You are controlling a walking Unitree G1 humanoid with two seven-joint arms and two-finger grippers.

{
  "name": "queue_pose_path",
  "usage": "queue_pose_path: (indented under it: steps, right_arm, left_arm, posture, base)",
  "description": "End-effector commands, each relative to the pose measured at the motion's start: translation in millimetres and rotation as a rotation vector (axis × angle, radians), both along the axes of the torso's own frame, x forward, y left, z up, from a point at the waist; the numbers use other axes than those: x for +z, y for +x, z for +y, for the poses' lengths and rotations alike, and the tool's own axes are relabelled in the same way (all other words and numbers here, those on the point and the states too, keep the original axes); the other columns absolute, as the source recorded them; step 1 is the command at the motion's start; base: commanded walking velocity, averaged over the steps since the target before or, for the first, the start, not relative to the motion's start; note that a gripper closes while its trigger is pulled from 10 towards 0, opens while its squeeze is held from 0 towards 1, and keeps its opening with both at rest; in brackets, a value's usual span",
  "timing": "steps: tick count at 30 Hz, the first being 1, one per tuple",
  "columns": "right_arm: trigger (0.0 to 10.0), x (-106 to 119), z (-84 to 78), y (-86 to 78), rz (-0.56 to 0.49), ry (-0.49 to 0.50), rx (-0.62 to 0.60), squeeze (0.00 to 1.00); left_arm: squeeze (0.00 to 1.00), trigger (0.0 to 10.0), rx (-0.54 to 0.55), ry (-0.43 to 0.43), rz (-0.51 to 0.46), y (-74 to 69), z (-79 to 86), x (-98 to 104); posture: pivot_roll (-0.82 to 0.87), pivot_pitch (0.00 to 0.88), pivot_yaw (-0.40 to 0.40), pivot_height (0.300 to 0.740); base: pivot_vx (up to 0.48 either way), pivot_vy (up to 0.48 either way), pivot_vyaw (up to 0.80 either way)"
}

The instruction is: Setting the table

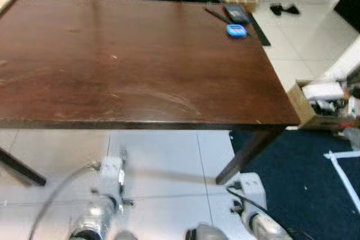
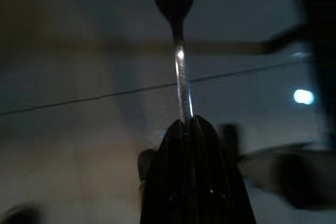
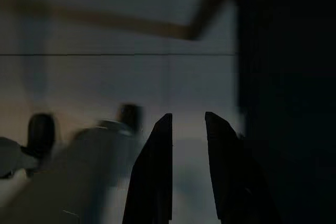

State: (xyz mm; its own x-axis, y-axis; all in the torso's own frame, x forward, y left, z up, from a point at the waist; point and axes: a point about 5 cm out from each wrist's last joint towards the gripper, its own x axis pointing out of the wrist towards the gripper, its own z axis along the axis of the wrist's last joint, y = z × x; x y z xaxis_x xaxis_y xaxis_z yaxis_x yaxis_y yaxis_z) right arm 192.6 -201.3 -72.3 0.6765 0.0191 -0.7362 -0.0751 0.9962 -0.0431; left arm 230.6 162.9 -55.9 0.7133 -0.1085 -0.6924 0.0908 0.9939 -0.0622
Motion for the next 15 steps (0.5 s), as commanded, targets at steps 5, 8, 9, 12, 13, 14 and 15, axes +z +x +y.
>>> queue_pose_path:
  steps: [5, 8, 9, 12, 13, 14, 15]
  right_arm:
    - [10.0, -2.9, 3.7, -3.1, 0.02, 0.016, -0.012, 0.0]
    - [10.0, -2.8, 3.7, -2.8, 0.02, 0.017, -0.013, 0.0]
    - [10.0, -2.8, 3.9, -2.7, 0.02, 0.017, -0.013, 0.0]
    - [10.0, -3.0, 4.1, -2.8, 0.021, 0.018, -0.013, 0.0]
    - [10.0, -3.0, 4.2, -2.7, 0.022, 0.018, -0.014, 0.0]
    - [10.0, -3.0, 4.4, -2.6, 0.022, 0.019, -0.015, 0.0]
    - [10.0, -3.0, 4.4, -2.6, 0.022, 0.019, -0.015, 0.0]
  left_arm:
    - [0.0, 10.0, 0.034, -0.009, 0.011, -1.4, 9.0, -0.6]
    - [0.0, 10.0, 0.045, -0.007, 0.009, -1.2, 10.1, -0.3]
    - [0.0, 10.0, 0.047, -0.006, 0.007, -1.0, 10.5, -0.1]
    - [0.0, 10.0, 0.049, -0.002, 0.005, -1.2, 11.3, -0.1]
    - [0.0, 10.0, 0.049, -0.001, 0.005, -1.4, 11.6, -0.2]
    - [0.0, 10.0, 0.052, 0.001, 0.006, -1.5, 12.4, -0.2]
    - [0.0, 10.0, 0.052, 0.001, 0.006, -1.5, 12.4, -0.2]
  posture:
    - [0.03, 0.053, -0.014, 0.74]
    - [0.03, 0.053, -0.014, 0.74]
    - [0.03, 0.052, -0.014, 0.74]
    - [0.03, 0.052, -0.014, 0.74]
    - [0.04, 0.05, -0.014, 0.74]
    - [0.04, 0.05, -0.013, 0.74]
    - [0.04, 0.05, -0.013, 0.74]
  base:
    - [0.0, 0.453, 0.0]
    - [0.0, 0.32, 0.0]
    - [0.0, 0.0, 0.0]
    - [0.0, 0.0, 0.0]
    - [0.0, 0.0, 0.0]
    - [0.0, 0.0, 0.0]
    - [0.0, 0.0, 0.0]
